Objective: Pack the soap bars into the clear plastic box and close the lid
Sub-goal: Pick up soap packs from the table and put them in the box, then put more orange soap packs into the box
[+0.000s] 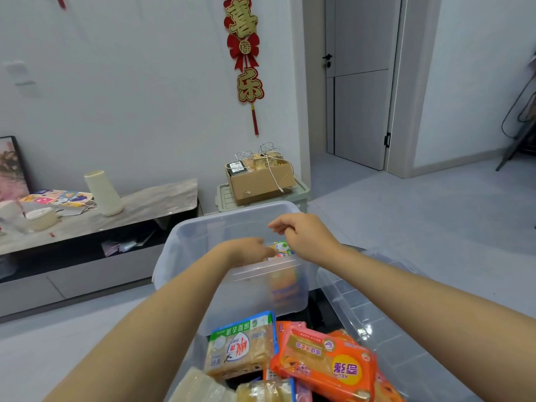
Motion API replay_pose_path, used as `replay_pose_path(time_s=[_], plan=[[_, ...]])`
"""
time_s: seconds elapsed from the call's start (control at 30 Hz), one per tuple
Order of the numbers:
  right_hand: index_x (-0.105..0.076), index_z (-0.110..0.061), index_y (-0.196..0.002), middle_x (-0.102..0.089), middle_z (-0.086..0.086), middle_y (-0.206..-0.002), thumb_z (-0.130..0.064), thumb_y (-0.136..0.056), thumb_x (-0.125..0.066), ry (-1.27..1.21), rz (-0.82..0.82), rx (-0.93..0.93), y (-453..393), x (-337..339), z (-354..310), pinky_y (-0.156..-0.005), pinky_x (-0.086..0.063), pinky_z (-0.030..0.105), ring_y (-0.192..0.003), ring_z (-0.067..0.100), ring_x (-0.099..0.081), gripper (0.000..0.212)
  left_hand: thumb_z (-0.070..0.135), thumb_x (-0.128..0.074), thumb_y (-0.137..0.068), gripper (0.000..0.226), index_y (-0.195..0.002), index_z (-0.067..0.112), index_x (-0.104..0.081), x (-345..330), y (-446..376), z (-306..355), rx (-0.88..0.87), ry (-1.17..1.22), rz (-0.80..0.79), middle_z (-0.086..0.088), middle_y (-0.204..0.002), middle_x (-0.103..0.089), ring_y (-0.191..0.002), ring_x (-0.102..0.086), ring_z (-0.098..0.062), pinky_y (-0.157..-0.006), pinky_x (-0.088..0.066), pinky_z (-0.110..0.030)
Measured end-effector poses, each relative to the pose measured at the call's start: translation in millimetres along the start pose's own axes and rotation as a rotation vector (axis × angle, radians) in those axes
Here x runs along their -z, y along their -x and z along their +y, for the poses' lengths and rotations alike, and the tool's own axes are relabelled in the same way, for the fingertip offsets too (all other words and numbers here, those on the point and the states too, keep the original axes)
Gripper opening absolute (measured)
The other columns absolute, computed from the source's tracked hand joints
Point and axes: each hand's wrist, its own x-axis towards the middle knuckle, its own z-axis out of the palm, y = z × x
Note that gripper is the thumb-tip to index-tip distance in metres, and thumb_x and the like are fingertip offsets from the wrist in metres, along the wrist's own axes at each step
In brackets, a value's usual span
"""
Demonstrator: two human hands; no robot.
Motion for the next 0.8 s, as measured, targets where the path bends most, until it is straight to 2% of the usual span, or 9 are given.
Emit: replay_pose_path(time_s=[0.13,0.2,0.27,0.4,0.47,0.53,0.63,0.7,0.8], plan=[[-0.061,-0.015,-0.123,-0.063,0.004,-0.127,-0.003,-0.089,-0.040,0.068,0.027,0.078,26,10,-9,-0.098,-0.044,0.028,-0.117,0.017,-0.057,0.042,0.025,-0.042,-0.095,0.040,-0.131,0.010,-0.051,9,26,1,-0.218,0.053,0.324,-0.014,-0.130,-0.059,-0.116,-0.057,-0.027,-0.100,-0.045,-0.037],[-0.061,-0.015,-0.122,-0.062,0.003,-0.126,-0.005,-0.089,-0.043,0.080,0.070,0.135,43,12,-14,-0.098,-0.039,0.024,-0.118,0.017,-0.054,0.039,0.020,-0.043,-0.092,0.037,-0.125,0.013,-0.058,4,45,-5,-0.316,0.013,0.438,-0.009,-0.126,-0.063,-0.114,-0.058,-0.023,-0.094,-0.042,-0.026],[-0.062,-0.014,-0.120,-0.063,0.003,-0.123,-0.006,-0.088,-0.046,0.090,0.099,0.179,63,13,-19,-0.097,-0.034,0.020,-0.118,0.016,-0.052,0.036,0.016,-0.046,-0.089,0.035,-0.121,0.014,-0.061,-8,69,-10,-0.421,-0.030,0.544,-0.006,-0.124,-0.064,-0.115,-0.058,-0.019,-0.091,-0.039,-0.022],[-0.064,-0.018,-0.116,-0.065,0.000,-0.116,-0.012,-0.087,-0.051,0.123,0.091,0.167,109,11,-22,-0.092,-0.036,0.021,-0.113,0.014,-0.051,0.033,0.017,-0.051,-0.085,0.029,-0.110,0.021,-0.066,-43,110,-26,-0.555,-0.150,0.699,-0.001,-0.114,-0.063,-0.114,-0.050,-0.018,-0.098,-0.034,-0.032],[-0.065,-0.021,-0.115,-0.065,-0.002,-0.114,-0.016,-0.087,-0.052,0.180,0.035,0.121,127,9,-19,-0.088,-0.037,0.022,-0.109,0.013,-0.052,0.032,0.017,-0.054,-0.084,0.027,-0.106,0.024,-0.068,-63,123,-33,-0.590,-0.163,0.702,0.000,-0.108,-0.062,-0.110,-0.049,-0.019,-0.094,-0.030,-0.030],[-0.062,-0.024,-0.119,-0.064,-0.003,-0.115,-0.022,-0.086,-0.054,0.241,-0.057,0.047,143,8,-13,-0.083,-0.036,0.020,-0.106,0.011,-0.052,0.035,0.016,-0.054,-0.083,0.028,-0.106,0.024,-0.069,-83,133,-36,-0.597,-0.142,0.643,-0.001,-0.106,-0.063,-0.108,-0.051,-0.020,-0.094,-0.032,-0.032],[-0.052,-0.023,-0.131,-0.058,0.001,-0.129,-0.036,-0.083,-0.058,0.313,-0.260,-0.096,158,6,-5,-0.097,-0.043,0.030,-0.120,0.019,-0.052,0.050,0.018,-0.053,-0.083,0.031,-0.110,0.024,-0.067,-107,135,-38,-0.518,-0.140,0.521,-0.001,-0.114,-0.062,-0.114,-0.050,-0.021,-0.100,-0.035,-0.034],[-0.048,-0.026,-0.133,-0.058,0.003,-0.129,-0.041,-0.077,-0.062,0.333,-0.369,-0.148,166,4,-2,-0.096,-0.046,0.035,-0.117,0.021,-0.054,0.060,0.021,-0.051,-0.084,0.032,-0.113,0.024,-0.065,-119,133,-40,-0.470,-0.139,0.475,-0.002,-0.115,-0.061,-0.114,-0.051,-0.020,-0.100,-0.037,-0.035],[-0.039,-0.031,-0.138,-0.057,0.005,-0.123,-0.044,-0.071,-0.067,0.434,-0.391,-0.143,175,-3,5,-0.096,-0.042,0.034,-0.116,0.024,-0.052,0.073,0.025,-0.051,-0.084,0.035,-0.118,0.024,-0.061,-134,131,-43,-0.407,-0.128,0.396,-0.004,-0.117,-0.057,-0.114,-0.050,-0.020,-0.098,-0.039,-0.033]])
